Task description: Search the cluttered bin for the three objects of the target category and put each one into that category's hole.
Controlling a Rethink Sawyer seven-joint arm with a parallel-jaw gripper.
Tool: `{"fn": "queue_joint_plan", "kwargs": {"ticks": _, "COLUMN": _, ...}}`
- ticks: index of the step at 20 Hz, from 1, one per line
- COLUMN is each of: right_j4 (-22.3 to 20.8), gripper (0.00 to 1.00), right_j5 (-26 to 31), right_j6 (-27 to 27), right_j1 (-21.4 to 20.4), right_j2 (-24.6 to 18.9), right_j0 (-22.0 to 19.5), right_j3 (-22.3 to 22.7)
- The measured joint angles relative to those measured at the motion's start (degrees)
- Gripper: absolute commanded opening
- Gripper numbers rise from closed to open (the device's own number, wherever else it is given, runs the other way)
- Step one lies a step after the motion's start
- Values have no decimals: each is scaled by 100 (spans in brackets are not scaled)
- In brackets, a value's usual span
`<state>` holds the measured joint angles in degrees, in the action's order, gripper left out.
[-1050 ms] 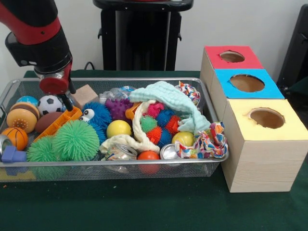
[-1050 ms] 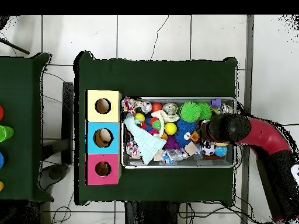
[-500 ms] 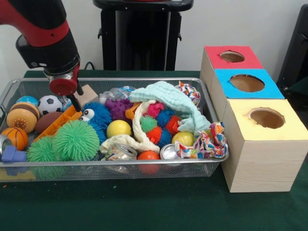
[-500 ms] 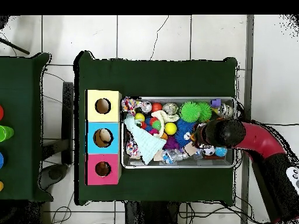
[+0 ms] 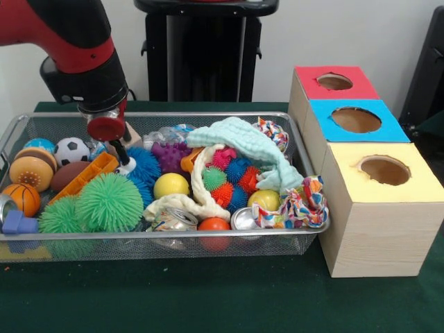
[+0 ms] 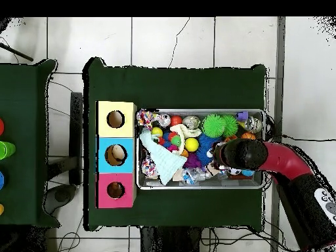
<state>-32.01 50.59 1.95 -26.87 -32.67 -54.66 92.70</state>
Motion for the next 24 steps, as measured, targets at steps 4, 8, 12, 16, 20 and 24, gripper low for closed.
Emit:
{"fn": "queue_joint_plan", "kwargs": {"ticks": 4, "right_j4": 13, "gripper": 100, "right_j5": -20, "right_j6": 0, "right_j1": 33, "right_j2": -58, "right_j0": -17, "right_j3": -4}}
{"fn": "queue_joint_plan", "kwargs": {"ticks": 8, "right_j4": 1, "gripper": 100, "right_j5": -151, "right_j6": 0, "right_j1": 51, "right_j2": -114, "right_j0": -17, "right_j3": -2}}
{"fn": "queue_joint_plan", "kwargs": {"ticks": 12, "right_j4": -4, "gripper": 100, "right_j5": -501, "right_j6": 0, "right_j1": 145, "right_j2": -153, "right_j0": -8, "right_j3": 5}}
{"fn": "queue_joint_plan", "kwargs": {"ticks": 16, "right_j4": -15, "gripper": 100, "right_j5": -879, "right_j6": 0, "right_j1": 283, "right_j2": -155, "right_j0": 29, "right_j3": 6}}
{"fn": "queue_joint_plan", "kwargs": {"ticks": 20, "right_j4": -76, "gripper": 100, "right_j5": -1110, "right_j6": 0, "right_j1": 400, "right_j2": -155, "right_j0": 104, "right_j3": 7}}
{"fn": "queue_joint_plan", "kwargs": {"ticks": 24, "right_j4": -160, "gripper": 100, "right_j5": -1255, "right_j6": 0, "right_j1": 496, "right_j2": -157, "right_j0": 199, "right_j3": 4}}
